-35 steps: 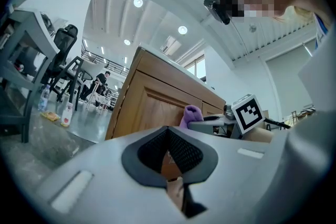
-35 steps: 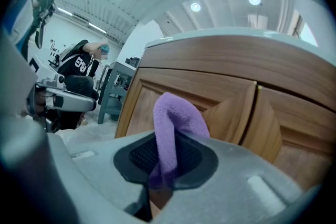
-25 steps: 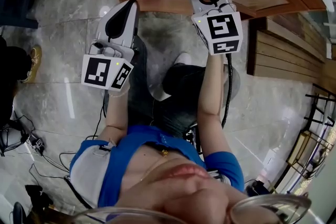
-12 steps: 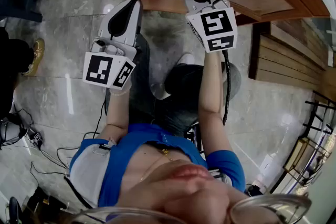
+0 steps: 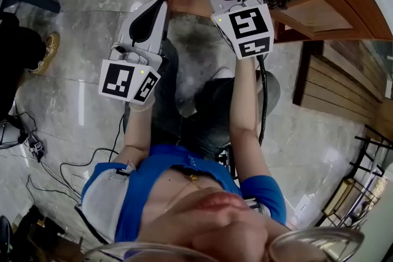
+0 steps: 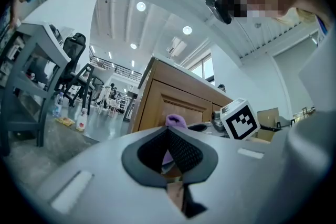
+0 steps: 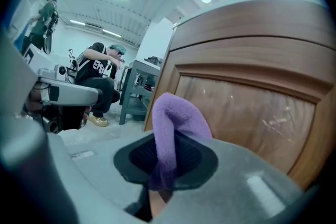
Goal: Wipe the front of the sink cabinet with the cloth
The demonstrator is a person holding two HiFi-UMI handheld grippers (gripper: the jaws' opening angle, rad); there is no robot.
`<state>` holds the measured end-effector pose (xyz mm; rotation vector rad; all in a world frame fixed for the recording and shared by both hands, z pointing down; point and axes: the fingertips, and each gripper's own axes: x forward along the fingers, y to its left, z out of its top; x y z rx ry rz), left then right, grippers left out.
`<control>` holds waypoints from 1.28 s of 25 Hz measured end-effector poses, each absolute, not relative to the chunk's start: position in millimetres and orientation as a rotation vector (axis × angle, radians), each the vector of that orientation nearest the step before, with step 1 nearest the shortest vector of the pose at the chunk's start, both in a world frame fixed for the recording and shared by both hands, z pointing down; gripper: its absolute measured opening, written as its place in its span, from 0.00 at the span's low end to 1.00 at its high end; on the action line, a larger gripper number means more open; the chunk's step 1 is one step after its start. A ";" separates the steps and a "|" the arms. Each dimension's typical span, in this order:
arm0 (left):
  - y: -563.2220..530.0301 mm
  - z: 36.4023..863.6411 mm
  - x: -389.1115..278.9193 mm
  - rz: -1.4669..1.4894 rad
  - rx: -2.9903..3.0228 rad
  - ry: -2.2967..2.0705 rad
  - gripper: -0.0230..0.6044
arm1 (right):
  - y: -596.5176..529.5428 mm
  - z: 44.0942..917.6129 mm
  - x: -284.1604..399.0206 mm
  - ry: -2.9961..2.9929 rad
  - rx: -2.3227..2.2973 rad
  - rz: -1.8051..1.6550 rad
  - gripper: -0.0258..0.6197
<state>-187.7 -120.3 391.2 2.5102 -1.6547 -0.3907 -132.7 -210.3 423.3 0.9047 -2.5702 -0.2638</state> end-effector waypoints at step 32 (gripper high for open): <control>-110.2 387.1 -220.7 -0.393 2.459 -1.768 0.03 | -195.5 480.0 -210.3 -2.616 0.747 -0.288 0.12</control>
